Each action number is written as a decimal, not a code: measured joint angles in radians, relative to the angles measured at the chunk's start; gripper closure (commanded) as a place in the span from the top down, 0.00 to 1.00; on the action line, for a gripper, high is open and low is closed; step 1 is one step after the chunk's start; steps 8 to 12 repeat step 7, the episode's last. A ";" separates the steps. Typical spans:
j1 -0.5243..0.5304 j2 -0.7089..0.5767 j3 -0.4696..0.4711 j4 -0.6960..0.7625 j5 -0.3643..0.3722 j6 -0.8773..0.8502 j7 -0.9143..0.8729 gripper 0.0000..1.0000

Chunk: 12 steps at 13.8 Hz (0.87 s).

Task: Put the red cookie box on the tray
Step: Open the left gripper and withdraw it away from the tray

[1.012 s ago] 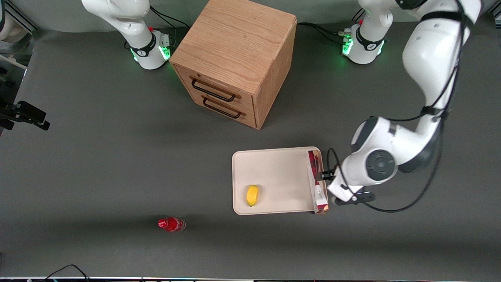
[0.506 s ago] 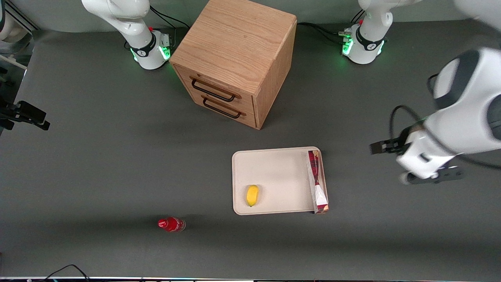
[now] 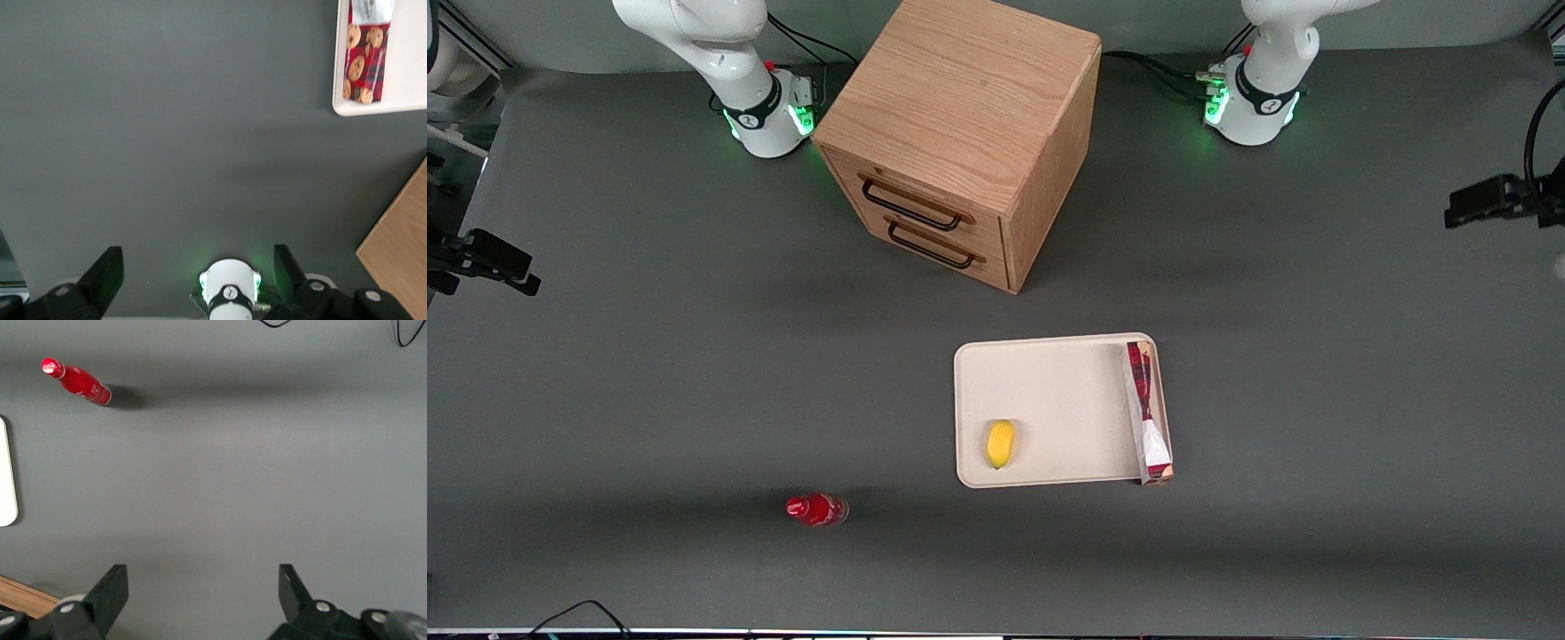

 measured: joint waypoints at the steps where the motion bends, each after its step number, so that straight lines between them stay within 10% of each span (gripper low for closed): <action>1: -0.039 -0.047 0.043 -0.056 -0.014 0.021 0.000 1.00; 12: -0.182 -0.174 0.195 -0.219 -0.025 0.092 0.005 1.00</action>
